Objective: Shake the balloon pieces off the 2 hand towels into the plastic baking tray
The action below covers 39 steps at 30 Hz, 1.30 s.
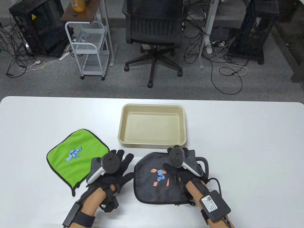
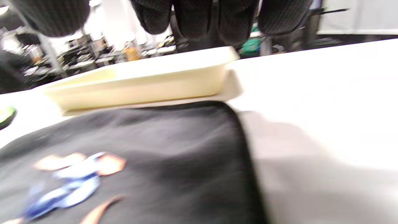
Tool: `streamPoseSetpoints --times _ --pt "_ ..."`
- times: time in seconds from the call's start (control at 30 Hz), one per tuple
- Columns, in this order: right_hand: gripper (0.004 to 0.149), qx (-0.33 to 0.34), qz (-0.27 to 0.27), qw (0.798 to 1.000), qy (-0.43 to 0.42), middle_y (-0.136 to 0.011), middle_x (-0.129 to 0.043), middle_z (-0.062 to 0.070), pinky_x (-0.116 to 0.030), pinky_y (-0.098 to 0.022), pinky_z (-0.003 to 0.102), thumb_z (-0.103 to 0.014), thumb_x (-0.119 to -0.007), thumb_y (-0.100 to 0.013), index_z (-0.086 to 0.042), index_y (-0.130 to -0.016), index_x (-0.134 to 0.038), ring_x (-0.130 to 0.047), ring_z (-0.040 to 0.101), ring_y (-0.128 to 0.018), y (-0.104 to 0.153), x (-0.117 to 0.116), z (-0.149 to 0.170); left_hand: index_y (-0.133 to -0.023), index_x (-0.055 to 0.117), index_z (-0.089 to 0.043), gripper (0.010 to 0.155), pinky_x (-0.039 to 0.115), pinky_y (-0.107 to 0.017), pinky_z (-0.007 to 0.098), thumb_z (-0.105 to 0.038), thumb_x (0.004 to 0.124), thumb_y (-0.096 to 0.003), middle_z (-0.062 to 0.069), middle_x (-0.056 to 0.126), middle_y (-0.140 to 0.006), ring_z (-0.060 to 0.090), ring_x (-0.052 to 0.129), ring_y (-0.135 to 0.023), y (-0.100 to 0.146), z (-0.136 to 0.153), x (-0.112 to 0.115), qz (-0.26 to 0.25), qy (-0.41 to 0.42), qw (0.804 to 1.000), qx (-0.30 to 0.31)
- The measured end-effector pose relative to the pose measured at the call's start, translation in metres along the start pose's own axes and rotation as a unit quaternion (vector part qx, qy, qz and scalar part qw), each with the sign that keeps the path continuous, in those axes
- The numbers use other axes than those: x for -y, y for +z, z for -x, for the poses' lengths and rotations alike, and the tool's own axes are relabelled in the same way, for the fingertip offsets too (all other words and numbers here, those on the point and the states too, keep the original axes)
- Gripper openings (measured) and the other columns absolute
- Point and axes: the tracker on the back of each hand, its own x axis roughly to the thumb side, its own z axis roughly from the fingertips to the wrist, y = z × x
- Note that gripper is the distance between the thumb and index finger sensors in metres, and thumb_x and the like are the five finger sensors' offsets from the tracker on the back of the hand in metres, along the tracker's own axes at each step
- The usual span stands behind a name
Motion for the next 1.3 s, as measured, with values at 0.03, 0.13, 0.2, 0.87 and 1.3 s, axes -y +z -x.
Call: streamPoseSetpoints --times 0.03,0.13,0.2,0.87,1.3 --pt "0.074 -0.019 0.001 1.000 -0.009 -0.115 -0.051 0.003 -0.063 -0.069 0.052 -0.062 -0.070 -0.037 -0.029 -0.101 -0.049 -0.058 0.037 -0.101 -0.001 -0.003 0.012 -0.099 0.013 -0.055 0.078 0.006 -0.070 0.067 -0.064 0.060 -0.0373 -0.006 -0.004 -0.112 0.026 -0.016 -0.104 -0.001 0.000 0.001 0.001 -0.002 1.000 0.000" --pt "0.081 -0.055 -0.008 0.998 -0.032 -0.113 -0.043 0.007 -0.060 -0.069 0.051 -0.059 -0.074 -0.036 -0.024 -0.102 -0.042 -0.049 0.038 -0.099 -0.007 -0.018 0.034 -0.099 0.013 -0.055 0.078 0.006 -0.070 0.067 -0.064 0.060 -0.0372 -0.006 -0.003 -0.112 0.026 -0.016 -0.104 -0.002 0.000 0.003 0.005 -0.006 1.000 -0.002" --pt "0.084 -0.060 -0.034 0.997 -0.034 -0.113 -0.034 0.008 -0.054 -0.070 0.048 -0.060 -0.075 -0.035 -0.023 -0.102 -0.040 -0.041 0.037 -0.097 -0.011 -0.026 0.041 -0.099 0.013 -0.055 0.078 0.006 -0.070 0.067 -0.064 0.060 -0.0373 -0.006 -0.003 -0.112 0.026 -0.016 -0.104 -0.002 0.000 0.004 0.006 -0.007 1.000 -0.004" --pt "0.074 -0.124 -0.081 0.988 -0.052 -0.106 -0.031 0.003 -0.054 -0.059 0.041 -0.055 -0.084 -0.030 -0.040 -0.095 -0.052 -0.047 0.027 -0.082 -0.025 -0.055 0.051 -0.099 0.013 -0.055 0.078 0.006 -0.070 0.067 -0.064 0.061 -0.0373 -0.006 -0.003 -0.112 0.026 -0.016 -0.104 -0.003 0.003 0.005 0.007 -0.009 1.000 -0.013" --pt "0.038 -0.100 -0.040 0.992 -0.062 -0.096 -0.075 -0.003 -0.079 -0.046 0.031 -0.045 -0.088 -0.036 -0.033 -0.071 -0.078 -0.088 0.014 -0.063 -0.018 -0.043 0.032 -0.101 0.017 -0.051 0.079 0.009 -0.070 0.068 -0.062 0.063 -0.0380 -0.002 0.004 -0.114 0.032 -0.005 -0.107 -0.005 0.005 0.008 -0.001 -0.020 0.998 -0.054"
